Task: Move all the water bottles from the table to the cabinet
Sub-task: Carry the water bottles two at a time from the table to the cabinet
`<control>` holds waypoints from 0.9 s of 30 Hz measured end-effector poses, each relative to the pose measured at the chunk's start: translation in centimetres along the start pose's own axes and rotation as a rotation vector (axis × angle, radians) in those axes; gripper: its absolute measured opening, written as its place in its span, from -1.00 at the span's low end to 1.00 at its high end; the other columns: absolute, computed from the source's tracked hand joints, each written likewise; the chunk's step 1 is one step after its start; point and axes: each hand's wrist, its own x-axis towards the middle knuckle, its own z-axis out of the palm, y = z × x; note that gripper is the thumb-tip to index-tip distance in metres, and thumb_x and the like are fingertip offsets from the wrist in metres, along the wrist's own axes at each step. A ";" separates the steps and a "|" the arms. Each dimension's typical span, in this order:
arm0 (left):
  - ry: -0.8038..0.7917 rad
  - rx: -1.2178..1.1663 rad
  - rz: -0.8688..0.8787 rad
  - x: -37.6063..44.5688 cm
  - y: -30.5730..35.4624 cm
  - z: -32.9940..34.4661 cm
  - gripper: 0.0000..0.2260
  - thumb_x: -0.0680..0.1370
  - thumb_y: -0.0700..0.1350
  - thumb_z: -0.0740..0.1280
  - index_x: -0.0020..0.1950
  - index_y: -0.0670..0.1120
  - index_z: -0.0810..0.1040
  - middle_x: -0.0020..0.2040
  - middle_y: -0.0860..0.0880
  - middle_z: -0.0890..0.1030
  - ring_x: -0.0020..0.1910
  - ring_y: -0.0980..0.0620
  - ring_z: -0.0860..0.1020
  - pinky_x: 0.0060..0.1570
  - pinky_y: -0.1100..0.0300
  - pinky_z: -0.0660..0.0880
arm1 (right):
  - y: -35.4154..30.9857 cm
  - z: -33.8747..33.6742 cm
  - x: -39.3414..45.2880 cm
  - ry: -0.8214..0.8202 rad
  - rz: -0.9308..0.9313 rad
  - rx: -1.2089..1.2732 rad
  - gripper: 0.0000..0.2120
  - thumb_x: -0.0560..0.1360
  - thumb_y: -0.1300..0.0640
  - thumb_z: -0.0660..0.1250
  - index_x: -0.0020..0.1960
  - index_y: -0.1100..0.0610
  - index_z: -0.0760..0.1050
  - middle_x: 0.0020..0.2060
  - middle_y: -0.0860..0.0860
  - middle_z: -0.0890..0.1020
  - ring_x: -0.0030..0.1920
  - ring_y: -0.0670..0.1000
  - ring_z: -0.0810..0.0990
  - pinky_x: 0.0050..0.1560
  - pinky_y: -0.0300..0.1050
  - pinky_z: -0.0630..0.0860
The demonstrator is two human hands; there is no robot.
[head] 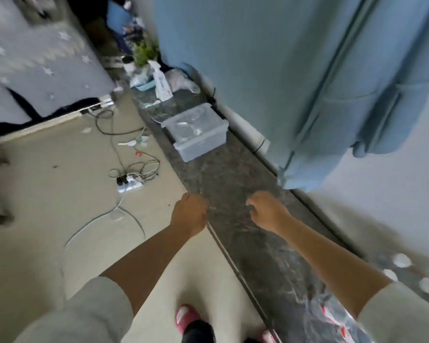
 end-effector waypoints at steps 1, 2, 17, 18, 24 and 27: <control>0.002 0.019 -0.041 -0.5 -2.8 -0.7 -0.68 0.59 -0.12 0.16 0.34 -0.09 0.43 0.34 -0.09 0.42 0.39 -0.09 0.31 0.31 0.10 0.35 | -2.2 -0.6 1.7 -0.010 -0.057 -0.037 -0.70 0.55 0.19 0.16 0.25 0.18 0.48 0.23 0.13 0.49 0.29 0.12 0.42 0.29 -0.07 0.38; 0.007 0.041 -0.075 -0.9 -5.3 -1.3 -0.67 0.59 -0.12 0.16 0.35 -0.10 0.41 0.34 -0.10 0.42 0.38 -0.09 0.31 0.29 0.10 0.35 | -4.4 -1.3 3.2 -0.012 -0.111 -0.065 -0.69 0.55 0.18 0.16 0.26 0.19 0.46 0.24 0.13 0.48 0.30 0.12 0.41 0.30 -0.05 0.38; 0.169 -0.014 -0.690 -7.9 -42.1 -10.9 -0.66 0.59 -0.10 0.17 0.35 -0.08 0.42 0.33 -0.12 0.41 0.38 -0.12 0.30 0.27 0.05 0.35 | -41.7 -5.1 22.2 0.076 -0.663 -0.294 -0.75 0.52 0.22 0.20 0.17 0.23 0.48 0.14 0.16 0.52 0.15 0.13 0.52 0.15 -0.02 0.50; 0.174 -0.036 -0.732 -8.4 -43.8 -11.2 -0.66 0.59 -0.09 0.17 0.36 -0.08 0.42 0.33 -0.11 0.41 0.38 -0.13 0.30 0.28 0.04 0.36 | -43.7 -5.1 23.2 0.071 -0.686 -0.282 -0.74 0.52 0.23 0.20 0.19 0.23 0.48 0.14 0.15 0.52 0.17 0.13 0.51 0.16 -0.02 0.47; 0.240 -0.101 -0.923 -10.1 -53.0 -13.0 -0.68 0.57 -0.12 0.18 0.32 -0.08 0.47 0.30 -0.13 0.45 0.36 -0.15 0.33 0.28 0.00 0.36 | -55.8 -5.3 29.3 0.068 -0.845 -0.221 -0.65 0.51 0.26 0.20 0.30 0.23 0.44 0.18 0.17 0.49 0.26 0.16 0.42 0.23 -0.05 0.40; 0.271 -0.133 -1.020 -9.6 -57.5 -14.3 -0.69 0.56 -0.11 0.22 0.29 -0.08 0.49 0.28 -0.13 0.47 0.34 -0.16 0.35 0.26 -0.01 0.38 | -61.8 -5.3 33.2 0.064 -0.937 -0.225 -0.64 0.51 0.24 0.22 0.30 0.22 0.43 0.24 0.18 0.47 0.28 0.16 0.41 0.24 -0.03 0.43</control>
